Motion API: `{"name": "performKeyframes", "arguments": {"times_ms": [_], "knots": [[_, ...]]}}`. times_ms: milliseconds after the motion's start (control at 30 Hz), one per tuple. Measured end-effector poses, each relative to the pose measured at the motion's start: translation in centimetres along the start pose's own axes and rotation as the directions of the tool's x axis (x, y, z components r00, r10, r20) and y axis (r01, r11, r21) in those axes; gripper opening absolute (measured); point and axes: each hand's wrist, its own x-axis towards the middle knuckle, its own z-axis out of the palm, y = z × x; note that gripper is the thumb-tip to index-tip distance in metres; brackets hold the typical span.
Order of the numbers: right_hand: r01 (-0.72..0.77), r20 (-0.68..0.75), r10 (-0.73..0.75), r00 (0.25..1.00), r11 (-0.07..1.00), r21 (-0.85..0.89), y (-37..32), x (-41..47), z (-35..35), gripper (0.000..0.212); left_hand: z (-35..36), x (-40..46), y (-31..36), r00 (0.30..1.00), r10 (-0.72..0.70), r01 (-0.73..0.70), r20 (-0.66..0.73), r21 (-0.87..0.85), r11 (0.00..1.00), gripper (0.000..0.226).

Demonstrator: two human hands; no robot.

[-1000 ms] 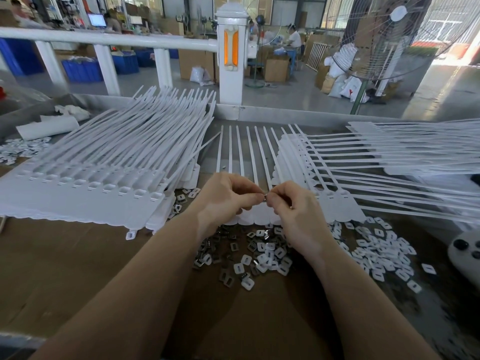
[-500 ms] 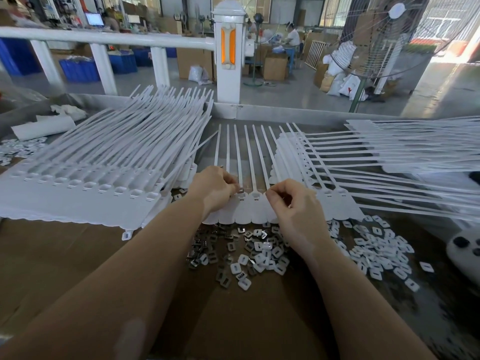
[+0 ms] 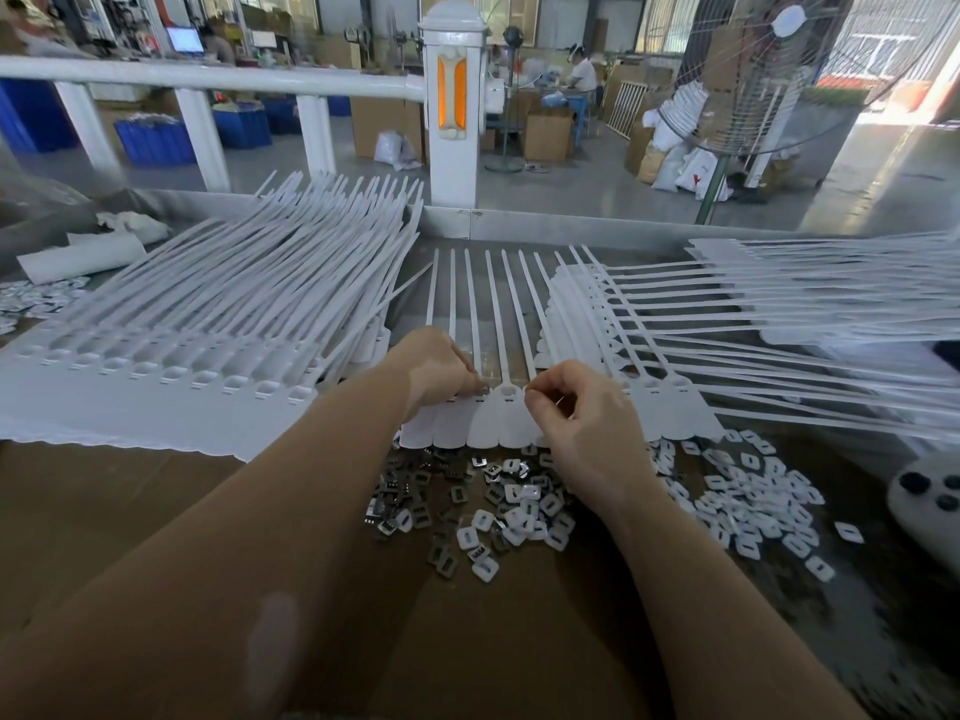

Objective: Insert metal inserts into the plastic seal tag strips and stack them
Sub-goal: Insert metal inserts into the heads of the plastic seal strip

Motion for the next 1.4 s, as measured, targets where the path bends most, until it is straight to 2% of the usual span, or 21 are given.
{"name": "performKeyframes", "arguments": {"times_ms": [167,300,367,467,767,867,967,1033,1167,1267,1400], "knots": [[0.003,0.001,-0.003,1.000,1.000,-0.004,0.0,0.0,0.0,0.005,-0.1,0.1,-0.1,1.000,-0.024,0.024,0.005,0.035,0.999,0.011],[0.008,0.004,-0.008,1.000,1.000,-0.004,0.0,0.0,0.1,0.005,-0.2,0.0,0.3,0.998,0.016,-0.026,0.061,0.167,0.986,0.009],[0.005,0.006,-0.005,1.000,1.000,-0.009,0.1,0.0,0.1,0.005,-0.3,-0.1,0.5,0.999,0.029,-0.036,0.038,0.188,0.981,0.005],[0.001,0.008,-0.001,1.000,1.000,-0.015,0.1,0.0,0.1,0.005,-0.3,0.2,-0.1,1.000,0.014,-0.012,-0.015,0.104,0.995,0.016],[0.000,0.005,0.000,1.000,1.000,-0.022,0.1,0.1,0.2,0.004,-0.1,0.2,-1.1,0.992,0.004,-0.011,-0.125,-0.052,0.999,0.006],[-0.003,0.004,0.003,1.000,1.000,-0.023,0.1,0.1,0.2,0.006,-0.2,0.0,-1.4,0.991,0.045,-0.050,-0.129,-0.033,0.998,0.007],[-0.002,0.003,0.003,1.000,0.999,-0.045,0.0,0.0,0.1,0.005,0.0,-0.3,-1.5,0.987,0.109,-0.101,-0.119,0.073,0.992,0.010],[-0.003,-0.031,-0.001,1.000,0.994,-0.110,0.0,0.0,0.1,0.008,0.2,-0.5,-1.6,0.986,0.123,-0.114,-0.116,0.082,0.990,0.013],[-0.054,-0.122,0.002,0.993,0.905,-0.422,0.7,-0.3,-0.2,0.027,0.7,-0.9,-1.7,0.986,0.136,-0.127,-0.100,0.092,0.988,0.019],[-0.095,-0.106,0.049,0.993,0.866,-0.491,1.0,-0.3,-0.2,0.031,0.8,-1.2,-1.7,0.985,0.146,-0.136,-0.088,0.111,0.984,0.023],[-0.090,-0.124,0.028,0.992,0.844,-0.529,0.9,-0.4,-0.3,0.027,0.8,-1.5,-1.8,0.986,0.149,-0.141,-0.072,0.112,0.984,0.025]]}}
